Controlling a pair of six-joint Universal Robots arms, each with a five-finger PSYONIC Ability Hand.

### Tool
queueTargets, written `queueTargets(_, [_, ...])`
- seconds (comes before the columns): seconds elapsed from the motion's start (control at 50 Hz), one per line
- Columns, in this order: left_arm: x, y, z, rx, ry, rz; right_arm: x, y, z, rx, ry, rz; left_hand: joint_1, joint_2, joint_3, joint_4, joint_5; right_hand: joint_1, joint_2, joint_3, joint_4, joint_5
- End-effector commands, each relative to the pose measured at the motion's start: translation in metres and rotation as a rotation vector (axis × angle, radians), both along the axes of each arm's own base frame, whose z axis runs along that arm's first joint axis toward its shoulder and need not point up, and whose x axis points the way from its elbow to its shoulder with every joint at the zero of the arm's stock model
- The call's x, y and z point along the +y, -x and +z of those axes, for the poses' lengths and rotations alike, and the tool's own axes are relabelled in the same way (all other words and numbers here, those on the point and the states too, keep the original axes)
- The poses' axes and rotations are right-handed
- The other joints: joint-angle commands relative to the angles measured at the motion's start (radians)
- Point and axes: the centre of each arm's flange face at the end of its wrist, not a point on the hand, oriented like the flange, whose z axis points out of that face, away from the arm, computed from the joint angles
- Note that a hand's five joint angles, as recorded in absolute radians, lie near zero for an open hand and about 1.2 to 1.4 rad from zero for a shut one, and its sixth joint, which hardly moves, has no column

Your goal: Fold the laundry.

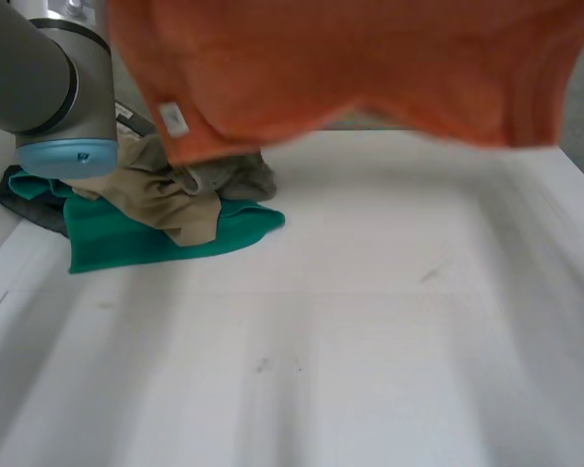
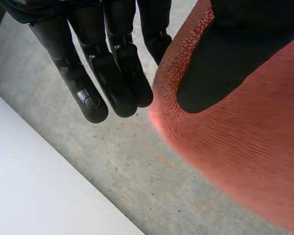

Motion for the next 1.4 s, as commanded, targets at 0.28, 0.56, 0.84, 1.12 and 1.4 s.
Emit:
queueTargets(0.28, [0.062, -0.027, -0.205, -0.199, -0.647, -0.046, 0.034, -0.005, -0.163, 0.004, -0.681, 0.104, 0.237, 0.196, 0.2, 0.192, 0.244, 0.262, 0.215, 0.206, 0.196, 0.241])
queueTargets(0.56, [0.198, -0.068, -0.243, -0.388, -0.926, -0.112, 0.13, 0.056, -0.209, 0.233, -1.294, -0.067, 0.237, 0.196, 0.2, 0.192, 0.244, 0.262, 0.215, 0.206, 0.196, 0.241])
queueTargets(0.84, [0.263, -0.087, -0.248, -0.588, -1.222, -0.177, 0.157, 0.085, -0.209, 0.336, -1.423, -0.134, 0.237, 0.196, 0.2, 0.192, 0.244, 0.262, 0.215, 0.206, 0.196, 0.241])
queueTargets(1.12, [0.147, -0.016, -0.242, -0.42, -0.914, -0.166, 0.077, 0.071, -0.216, 0.295, -1.071, -0.142, 0.237, 0.196, 0.2, 0.192, 0.244, 0.262, 0.215, 0.206, 0.196, 0.241])
queueTargets(1.4, [0.047, 0.03, -0.278, -0.403, -0.723, -0.027, -0.01, 0.028, -0.256, 0.333, -0.783, -0.067, 0.237, 0.196, 0.2, 0.192, 0.244, 0.262, 0.215, 0.206, 0.196, 0.241])
